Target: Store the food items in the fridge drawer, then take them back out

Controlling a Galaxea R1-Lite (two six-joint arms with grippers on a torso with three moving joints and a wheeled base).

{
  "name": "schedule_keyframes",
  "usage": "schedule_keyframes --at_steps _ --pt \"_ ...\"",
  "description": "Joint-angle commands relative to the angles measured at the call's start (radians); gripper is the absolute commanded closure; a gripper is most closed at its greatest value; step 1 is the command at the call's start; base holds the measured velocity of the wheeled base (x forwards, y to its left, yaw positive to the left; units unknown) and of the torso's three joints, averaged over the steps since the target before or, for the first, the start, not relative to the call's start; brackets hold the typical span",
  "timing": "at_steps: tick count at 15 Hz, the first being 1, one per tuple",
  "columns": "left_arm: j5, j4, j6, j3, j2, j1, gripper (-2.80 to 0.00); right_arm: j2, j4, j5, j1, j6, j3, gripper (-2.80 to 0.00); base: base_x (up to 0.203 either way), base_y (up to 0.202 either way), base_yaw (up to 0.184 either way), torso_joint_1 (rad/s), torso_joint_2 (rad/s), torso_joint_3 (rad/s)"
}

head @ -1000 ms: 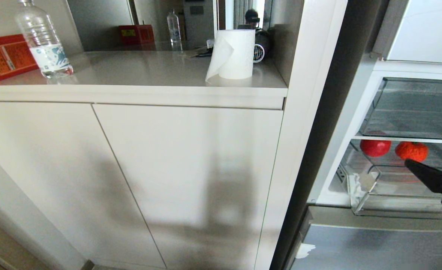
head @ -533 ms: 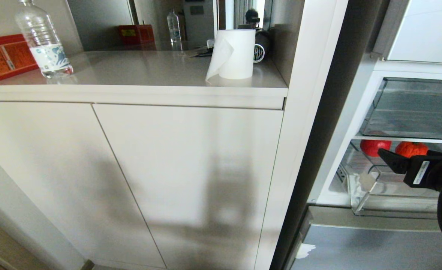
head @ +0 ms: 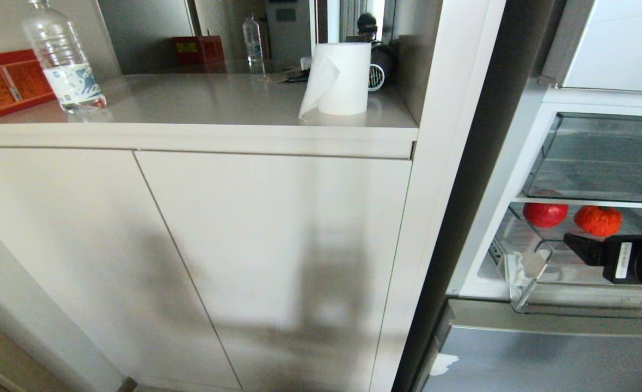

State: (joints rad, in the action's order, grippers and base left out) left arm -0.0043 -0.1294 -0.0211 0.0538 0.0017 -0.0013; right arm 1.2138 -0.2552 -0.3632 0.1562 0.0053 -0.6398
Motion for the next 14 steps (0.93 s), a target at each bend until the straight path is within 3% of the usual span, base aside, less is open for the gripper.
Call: schedule_keyframes --at_steps 1,10,14 --pt "0.001 -0.001 0.000 0.000 0.000 0.000 0.00 -0.059 0.128 0.000 0.000 0.002 -0.031 -2.80 0.000 0.000 0.000 0.000 0.00 0.000" --pt "0.000 -0.001 0.000 0.000 0.000 0.000 0.00 -0.326 0.430 0.007 0.000 0.019 -0.061 -2.80 0.000 0.000 0.000 0.000 0.00 0.000" --pt "0.000 -0.001 0.000 0.000 0.000 0.000 0.00 -0.250 0.412 0.067 0.000 0.102 -0.091 -2.80 0.000 0.000 0.000 0.000 0.00 0.000"
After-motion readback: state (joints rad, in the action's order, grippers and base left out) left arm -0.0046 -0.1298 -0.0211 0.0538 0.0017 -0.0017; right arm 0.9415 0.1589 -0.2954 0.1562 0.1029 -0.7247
